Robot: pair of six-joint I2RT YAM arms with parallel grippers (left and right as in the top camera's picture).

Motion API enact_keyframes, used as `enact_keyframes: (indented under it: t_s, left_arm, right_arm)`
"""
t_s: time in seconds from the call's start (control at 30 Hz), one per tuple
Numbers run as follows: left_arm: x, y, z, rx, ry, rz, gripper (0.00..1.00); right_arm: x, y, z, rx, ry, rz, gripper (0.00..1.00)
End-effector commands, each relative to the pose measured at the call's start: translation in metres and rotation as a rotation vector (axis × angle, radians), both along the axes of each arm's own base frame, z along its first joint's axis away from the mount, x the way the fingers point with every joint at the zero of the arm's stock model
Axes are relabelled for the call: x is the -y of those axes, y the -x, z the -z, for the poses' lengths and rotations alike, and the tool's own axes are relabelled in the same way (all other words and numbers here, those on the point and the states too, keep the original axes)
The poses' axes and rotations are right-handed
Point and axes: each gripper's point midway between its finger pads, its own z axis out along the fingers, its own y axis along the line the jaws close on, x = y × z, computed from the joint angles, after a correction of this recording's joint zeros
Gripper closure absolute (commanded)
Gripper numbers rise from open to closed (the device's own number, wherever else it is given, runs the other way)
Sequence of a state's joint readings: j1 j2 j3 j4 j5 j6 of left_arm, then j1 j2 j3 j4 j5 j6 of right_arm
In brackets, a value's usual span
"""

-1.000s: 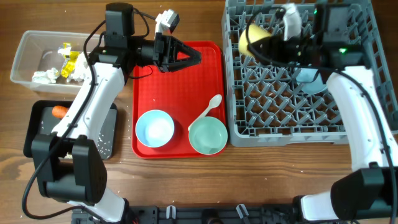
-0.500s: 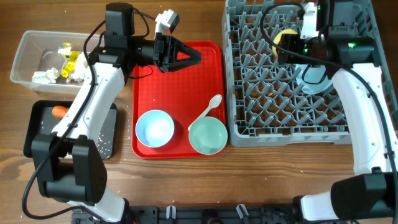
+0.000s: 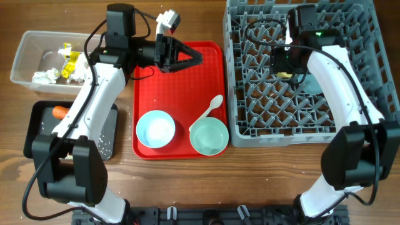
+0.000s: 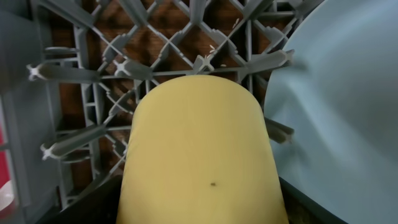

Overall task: Sort waste into correct bins and load items into the dishwasher rack
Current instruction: 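Place the yellow cup upside down in the rack with right gripper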

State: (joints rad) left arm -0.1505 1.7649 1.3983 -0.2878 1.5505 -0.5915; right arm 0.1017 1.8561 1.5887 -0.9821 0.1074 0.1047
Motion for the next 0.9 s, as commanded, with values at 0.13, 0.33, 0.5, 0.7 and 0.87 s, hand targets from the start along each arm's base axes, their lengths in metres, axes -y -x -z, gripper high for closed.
enact_keyframes:
  t_s: [0.13,0.33,0.5,0.7,0.87]
  left_arm:
    - [0.003,0.005,-0.012,0.072,0.011,0.011,0.73]
    - [0.003,0.005,-0.012,0.072,0.011,0.010,0.73]
    - [0.003,0.005,-0.012,0.072,0.011,0.010,0.73]
    - [0.003,0.005,-0.012,0.072,0.011,0.010,0.73]
    - [0.003,0.005,-0.012,0.072,0.011,0.010,0.73]
  right_arm:
    - [0.002,-0.010,0.014,-0.013,0.033,-0.021,0.85]
    - [0.002,-0.012,0.033,-0.054,0.044,-0.044,0.67]
    - [0.001,-0.020,0.029,-0.018,0.041,-0.044,0.23]
    - [0.001,-0.023,0.020,-0.005,0.040,-0.045,0.03]
    - [-0.003,-0.024,-0.003,0.002,0.018,-0.051,0.02]
